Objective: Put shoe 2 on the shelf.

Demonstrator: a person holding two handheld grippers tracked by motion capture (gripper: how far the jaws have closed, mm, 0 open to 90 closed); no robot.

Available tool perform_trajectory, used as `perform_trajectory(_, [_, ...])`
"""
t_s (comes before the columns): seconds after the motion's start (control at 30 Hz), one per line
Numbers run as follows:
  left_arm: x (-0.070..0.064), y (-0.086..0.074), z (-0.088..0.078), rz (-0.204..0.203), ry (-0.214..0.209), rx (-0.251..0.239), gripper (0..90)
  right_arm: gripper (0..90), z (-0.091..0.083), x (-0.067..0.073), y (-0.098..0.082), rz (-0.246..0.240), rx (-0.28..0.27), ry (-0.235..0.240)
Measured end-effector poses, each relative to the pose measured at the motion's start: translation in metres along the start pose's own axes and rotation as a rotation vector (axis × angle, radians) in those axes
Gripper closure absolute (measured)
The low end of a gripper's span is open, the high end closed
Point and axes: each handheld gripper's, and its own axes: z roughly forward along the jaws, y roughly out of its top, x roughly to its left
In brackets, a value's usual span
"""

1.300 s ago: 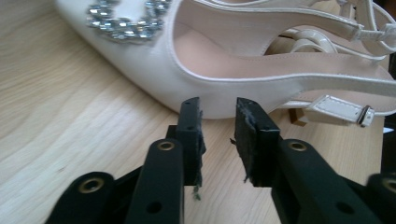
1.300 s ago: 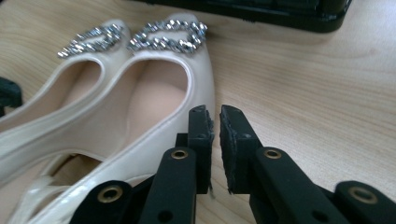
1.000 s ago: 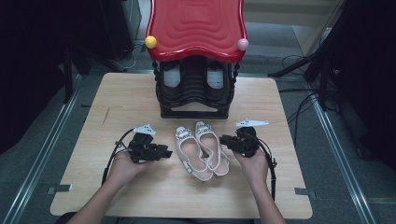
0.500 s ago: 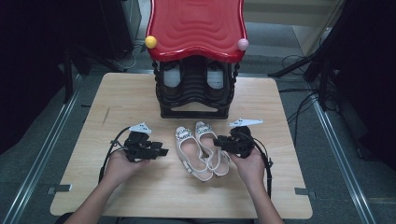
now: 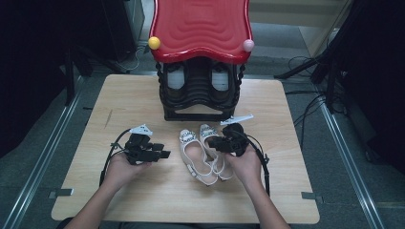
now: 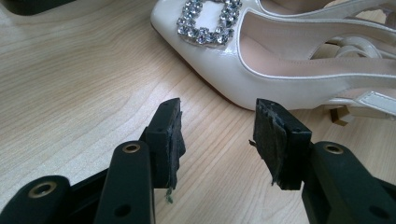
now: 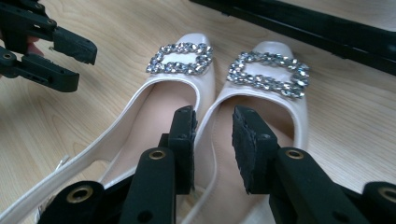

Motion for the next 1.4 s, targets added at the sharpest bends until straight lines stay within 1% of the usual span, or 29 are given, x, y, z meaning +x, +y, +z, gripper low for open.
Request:
perform_trajectory(0.1, [0.000, 0.000, 0.000, 0.001, 0.000, -0.002, 52.0, 70.3, 0.007, 0.003, 0.003, 0.000, 0.029, 0.002])
perform_trajectory(0.13, [0.000, 0.000, 0.000, 0.001, 0.001, -0.001, 51.9, 70.1, 0.010, 0.004, 0.004, -0.010, 0.035, 0.004])
perform_trajectory(0.23, [0.000, 0.000, 0.000, 0.002, 0.003, -0.002, 51.7, 68.6, 0.017, 0.007, 0.007, -0.013, 0.062, 0.006])
perform_trajectory(0.27, [0.000, 0.000, 0.000, 0.001, 0.003, -0.003, 51.7, 68.0, 0.020, 0.009, 0.008, -0.012, 0.074, 0.000])
perform_trajectory(0.3, [0.000, 0.001, 0.000, 0.000, 0.004, -0.003, 51.7, 67.6, 0.023, 0.010, 0.009, -0.020, 0.079, 0.006])
perform_trajectory(0.37, [0.001, 0.001, -0.001, 0.002, 0.004, -0.001, 51.7, 67.2, 0.027, 0.012, 0.011, -0.015, 0.101, 0.018])
perform_trajectory(0.47, [0.001, 0.000, -0.001, 0.000, 0.003, -0.003, 51.6, 65.7, 0.033, 0.016, 0.014, -0.018, 0.130, 0.012])
perform_trajectory(0.6, [0.001, 0.001, -0.001, 0.002, 0.004, -0.002, 51.7, 64.9, 0.038, 0.019, 0.020, -0.020, 0.171, -0.018])
perform_trajectory(0.63, [0.001, 0.001, -0.001, -0.002, 0.002, -0.007, 51.7, 65.1, 0.039, 0.019, 0.021, -0.027, 0.179, -0.024])
perform_trajectory(0.67, [0.001, 0.001, -0.002, -0.002, 0.001, -0.007, 51.7, 65.2, 0.039, 0.019, 0.023, -0.029, 0.175, -0.029])
perform_trajectory(0.77, [0.002, 0.000, -0.002, -0.001, 0.005, -0.007, 51.7, 65.3, 0.037, 0.017, 0.026, -0.022, 0.181, -0.031])
perform_trajectory(0.83, [0.002, 0.000, -0.001, -0.002, 0.005, -0.006, 51.7, 65.3, 0.040, 0.015, 0.026, -0.013, 0.209, -0.039])
perform_trajectory(0.9, [0.001, 0.001, -0.001, 0.003, 0.004, -0.002, 51.7, 65.0, 0.044, 0.014, 0.024, -0.020, 0.236, -0.046])
perform_trajectory(0.93, [0.001, 0.001, -0.001, 0.001, 0.002, -0.004, 51.7, 64.9, 0.047, 0.014, 0.023, -0.015, 0.245, -0.048])
perform_trajectory(1.07, [0.002, 0.001, -0.001, -0.002, 0.005, -0.007, 51.7, 66.1, 0.048, 0.013, 0.023, -0.007, 0.239, -0.045])
perform_trajectory(1.17, [0.001, 0.000, -0.001, 0.000, 0.006, -0.004, 51.7, 65.2, 0.047, 0.013, 0.022, 0.001, 0.240, -0.049])
perform_trajectory(1.2, [0.001, 0.000, -0.001, 0.001, 0.007, -0.004, 51.7, 64.3, 0.047, 0.012, 0.022, 0.001, 0.245, -0.059])
perform_trajectory(1.3, [0.002, 0.000, -0.001, -0.002, 0.006, -0.007, 51.7, 63.9, 0.049, 0.011, 0.021, 0.020, 0.251, -0.049])
perform_trajectory(1.4, [0.001, 0.000, -0.001, 0.002, 0.005, -0.001, 51.7, 64.0, 0.056, 0.015, 0.021, 0.008, 0.270, -0.063])
